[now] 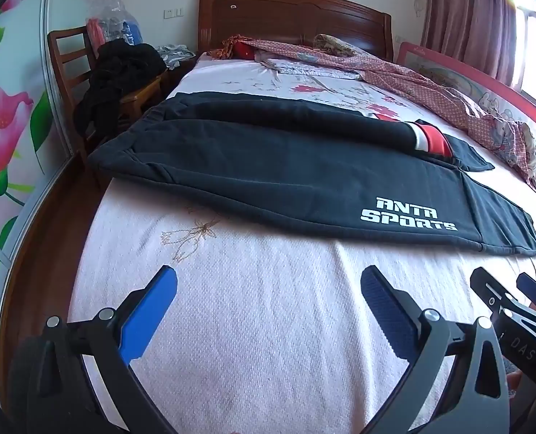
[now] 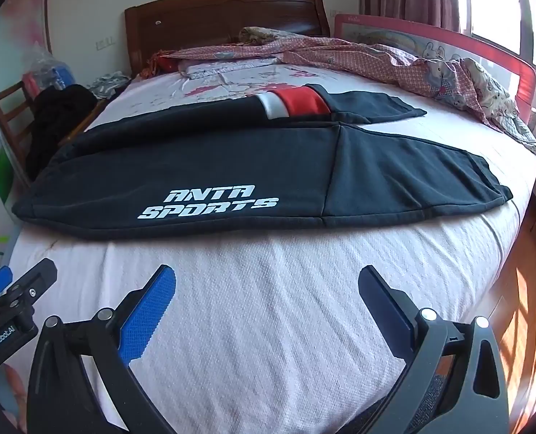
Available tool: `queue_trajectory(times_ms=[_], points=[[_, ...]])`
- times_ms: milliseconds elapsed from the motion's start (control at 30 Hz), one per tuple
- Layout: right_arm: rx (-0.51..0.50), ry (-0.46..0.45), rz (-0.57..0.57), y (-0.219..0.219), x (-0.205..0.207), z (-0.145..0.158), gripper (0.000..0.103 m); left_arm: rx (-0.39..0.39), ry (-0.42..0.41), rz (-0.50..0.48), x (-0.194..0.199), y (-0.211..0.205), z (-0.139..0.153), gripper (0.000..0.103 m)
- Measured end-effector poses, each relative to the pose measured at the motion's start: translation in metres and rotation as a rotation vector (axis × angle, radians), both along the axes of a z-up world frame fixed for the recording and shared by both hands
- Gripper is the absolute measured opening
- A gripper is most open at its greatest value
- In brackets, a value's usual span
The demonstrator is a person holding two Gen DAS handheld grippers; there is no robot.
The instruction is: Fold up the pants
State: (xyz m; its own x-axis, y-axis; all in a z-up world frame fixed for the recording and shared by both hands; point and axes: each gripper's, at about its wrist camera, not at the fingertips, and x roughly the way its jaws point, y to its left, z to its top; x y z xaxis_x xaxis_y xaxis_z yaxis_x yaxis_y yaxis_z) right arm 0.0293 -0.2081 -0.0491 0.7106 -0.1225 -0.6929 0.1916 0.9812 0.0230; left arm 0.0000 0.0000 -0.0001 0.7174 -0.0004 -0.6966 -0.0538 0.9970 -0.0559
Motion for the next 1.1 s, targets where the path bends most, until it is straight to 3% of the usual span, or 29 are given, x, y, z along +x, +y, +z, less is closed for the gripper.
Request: queue_trajectory(times_ms=[1100], points=[[0.001, 0.005, 0.003, 0.0004, 0.001, -0.0002, 0.1, -0.006, 0.009, 0.0, -0.0002, 0.0026, -0.0031, 0.101]])
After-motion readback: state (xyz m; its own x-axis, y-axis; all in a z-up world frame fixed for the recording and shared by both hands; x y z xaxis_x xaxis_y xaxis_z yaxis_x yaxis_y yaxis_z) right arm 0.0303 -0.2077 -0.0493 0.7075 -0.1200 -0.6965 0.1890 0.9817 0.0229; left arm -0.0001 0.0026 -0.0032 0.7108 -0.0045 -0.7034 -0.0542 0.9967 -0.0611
